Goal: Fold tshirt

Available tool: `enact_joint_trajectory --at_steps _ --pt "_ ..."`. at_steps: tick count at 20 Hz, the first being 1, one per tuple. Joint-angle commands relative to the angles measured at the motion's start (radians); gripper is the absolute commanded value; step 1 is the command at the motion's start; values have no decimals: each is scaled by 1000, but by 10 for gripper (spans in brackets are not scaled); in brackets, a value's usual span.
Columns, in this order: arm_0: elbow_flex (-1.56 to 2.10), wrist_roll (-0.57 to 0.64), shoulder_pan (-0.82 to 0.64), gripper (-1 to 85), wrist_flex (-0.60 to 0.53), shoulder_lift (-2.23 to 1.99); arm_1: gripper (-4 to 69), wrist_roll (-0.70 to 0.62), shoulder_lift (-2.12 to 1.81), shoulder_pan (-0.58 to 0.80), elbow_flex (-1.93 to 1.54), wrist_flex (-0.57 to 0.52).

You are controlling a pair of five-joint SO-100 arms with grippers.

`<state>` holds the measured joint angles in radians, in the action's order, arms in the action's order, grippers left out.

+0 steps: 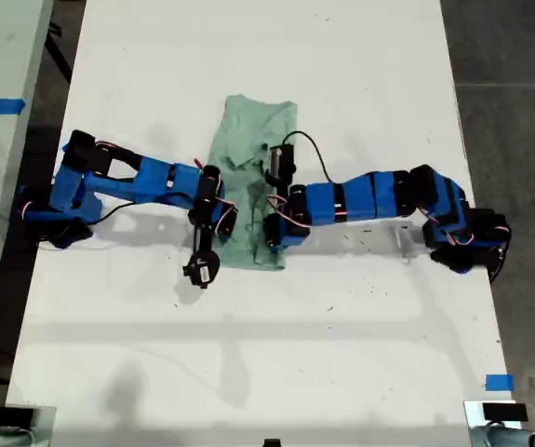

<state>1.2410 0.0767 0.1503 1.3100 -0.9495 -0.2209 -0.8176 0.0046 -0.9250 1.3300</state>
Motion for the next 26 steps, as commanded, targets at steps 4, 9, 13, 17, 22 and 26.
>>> enact_joint_trajectory --at_steps 4,9,13,17,22,26 --pt "-23 -3 52 0 52 -107 -20 -17 -120 -44 -3 71" --pt "-219 44 186 0 172 -133 -19 -37 -293 -189 -2 135" --pt "-388 43 291 0 215 -112 -19 31 -325 -296 8 121" --pt "-371 107 196 0 268 -278 -19 -31 -465 -161 -43 127" --pt "-362 380 -172 0 324 -339 -19 -172 -698 198 -265 124" --pt "-383 543 -382 0 258 -241 -19 -247 -796 388 -463 2"
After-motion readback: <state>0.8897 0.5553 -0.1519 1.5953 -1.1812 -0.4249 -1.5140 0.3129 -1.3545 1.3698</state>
